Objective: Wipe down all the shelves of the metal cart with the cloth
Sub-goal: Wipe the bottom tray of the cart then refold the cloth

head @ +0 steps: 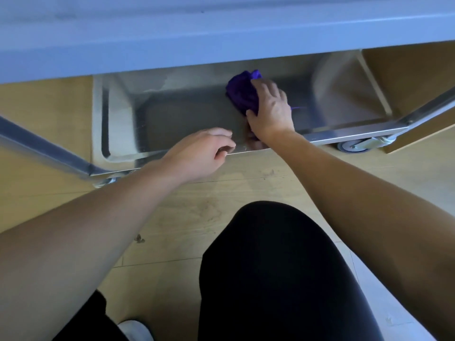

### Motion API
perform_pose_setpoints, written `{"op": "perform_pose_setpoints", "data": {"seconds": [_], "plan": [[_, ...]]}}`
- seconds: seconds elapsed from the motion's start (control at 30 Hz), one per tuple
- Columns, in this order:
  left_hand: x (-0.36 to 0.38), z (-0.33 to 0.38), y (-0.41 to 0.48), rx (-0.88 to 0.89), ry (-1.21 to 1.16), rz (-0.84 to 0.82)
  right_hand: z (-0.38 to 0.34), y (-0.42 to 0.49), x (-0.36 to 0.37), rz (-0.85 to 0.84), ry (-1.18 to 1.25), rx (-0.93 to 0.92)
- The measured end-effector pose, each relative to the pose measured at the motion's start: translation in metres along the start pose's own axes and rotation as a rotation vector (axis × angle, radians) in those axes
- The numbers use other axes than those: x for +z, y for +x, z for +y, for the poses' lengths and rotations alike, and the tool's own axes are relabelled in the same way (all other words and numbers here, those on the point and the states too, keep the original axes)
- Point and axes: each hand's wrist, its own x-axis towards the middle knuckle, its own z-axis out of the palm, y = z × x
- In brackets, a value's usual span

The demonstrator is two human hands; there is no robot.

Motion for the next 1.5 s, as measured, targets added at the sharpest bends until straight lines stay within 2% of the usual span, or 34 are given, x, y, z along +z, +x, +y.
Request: {"op": "perform_pose_setpoints", "data": {"seconds": [0.1, 0.2, 0.33, 0.43, 0.63, 0.83, 0.97, 1.03, 1.1, 1.23, 1.4, 1.5], "plan": [[-0.014, -0.008, -0.015, -0.022, 0.016, -0.015, -0.013, 0.004, -0.005, 0.011, -0.105, 0.214], [-0.022, -0.017, -0.026, -0.063, -0.012, 0.015, -0.026, 0.004, -0.007, -0.07, -0.178, 0.295], [-0.033, -0.025, -0.042, -0.13, -0.029, 0.04, -0.045, -0.002, -0.014, -0.211, -0.055, 0.361], [-0.04, -0.029, -0.058, -0.209, -0.049, 0.062, -0.065, -0.015, -0.029, -0.301, 0.132, 0.403], [-0.056, -0.017, -0.09, -0.365, -0.268, 0.106, -0.119, -0.056, -0.053, -0.429, 0.321, 0.247], [-0.062, 0.003, -0.121, -0.366, -0.506, 0.22, -0.16, -0.117, -0.065, -0.372, 0.567, 0.234], [-0.06, 0.005, -0.133, -0.388, -0.804, 0.218, -0.166, -0.134, -0.069, -0.39, 0.511, 0.159], [-0.066, 0.007, -0.136, -0.386, -0.851, 0.232, -0.165, -0.136, -0.075, -0.398, 0.458, 0.116], [-0.074, 0.01, -0.135, -0.348, -0.816, 0.256, -0.164, -0.135, -0.083, -0.398, 0.463, 0.078], [-0.087, 0.013, -0.134, -0.255, -0.569, 0.238, -0.162, -0.131, -0.095, -0.452, 0.413, -0.015], [-0.095, 0.008, -0.138, -0.224, -0.434, 0.265, -0.159, -0.139, -0.086, -0.446, 0.373, -0.01], [-0.097, 0.002, -0.143, -0.182, -0.35, 0.244, -0.161, -0.147, -0.074, -0.359, 0.391, -0.063]]}}
